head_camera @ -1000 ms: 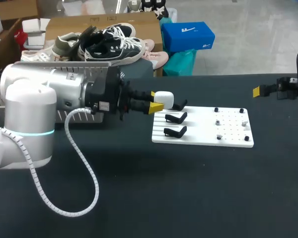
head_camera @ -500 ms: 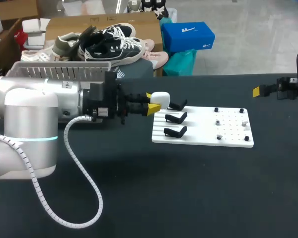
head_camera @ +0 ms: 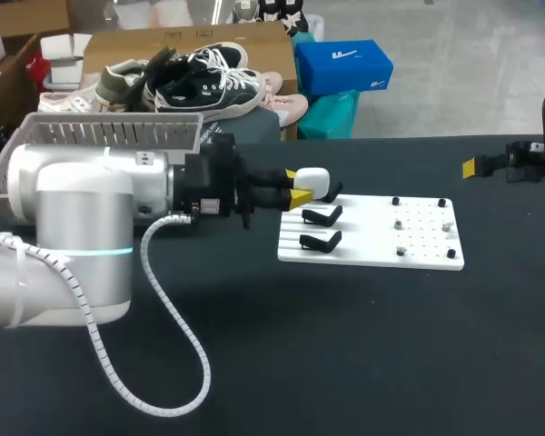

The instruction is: Pick up each earbud case from the left stands, insert the matching earbuds, close the lid, and place the case in the box.

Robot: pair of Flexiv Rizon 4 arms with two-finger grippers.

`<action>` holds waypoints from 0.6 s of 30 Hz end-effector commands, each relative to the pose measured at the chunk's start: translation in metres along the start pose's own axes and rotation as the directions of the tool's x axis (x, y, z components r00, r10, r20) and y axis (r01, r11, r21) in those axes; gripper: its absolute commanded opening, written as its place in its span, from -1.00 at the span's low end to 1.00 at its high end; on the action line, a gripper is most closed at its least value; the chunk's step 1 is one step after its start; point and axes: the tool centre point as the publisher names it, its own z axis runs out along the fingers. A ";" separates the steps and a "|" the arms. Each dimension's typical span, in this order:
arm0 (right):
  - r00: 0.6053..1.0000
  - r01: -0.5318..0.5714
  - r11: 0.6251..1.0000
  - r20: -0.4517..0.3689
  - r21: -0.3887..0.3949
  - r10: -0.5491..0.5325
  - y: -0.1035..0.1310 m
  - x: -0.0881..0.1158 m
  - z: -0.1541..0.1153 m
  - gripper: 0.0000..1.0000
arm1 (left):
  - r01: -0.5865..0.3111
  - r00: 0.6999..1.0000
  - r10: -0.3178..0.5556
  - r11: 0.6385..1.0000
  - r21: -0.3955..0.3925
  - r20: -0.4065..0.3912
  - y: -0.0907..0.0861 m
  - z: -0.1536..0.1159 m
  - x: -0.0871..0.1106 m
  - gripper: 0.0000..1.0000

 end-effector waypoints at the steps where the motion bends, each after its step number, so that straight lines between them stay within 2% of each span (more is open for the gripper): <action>1: 1.000 0.002 1.000 0.000 -0.004 -0.002 -0.001 0.000 0.000 1.00 | 0.003 1.000 -0.002 0.994 0.107 -0.017 0.006 0.013 0.005 -1.00; 6: 1.000 0.010 1.000 -0.003 -0.013 -0.010 0.002 0.001 -0.001 1.00 | 0.021 1.000 -0.018 0.989 0.149 -0.018 0.002 0.023 0.011 -1.00; 18: 0.986 0.167 0.985 -0.012 -0.042 -0.168 0.064 0.008 -0.006 1.00 | 0.047 0.999 -0.048 0.982 0.184 0.003 -0.001 0.035 0.015 -1.00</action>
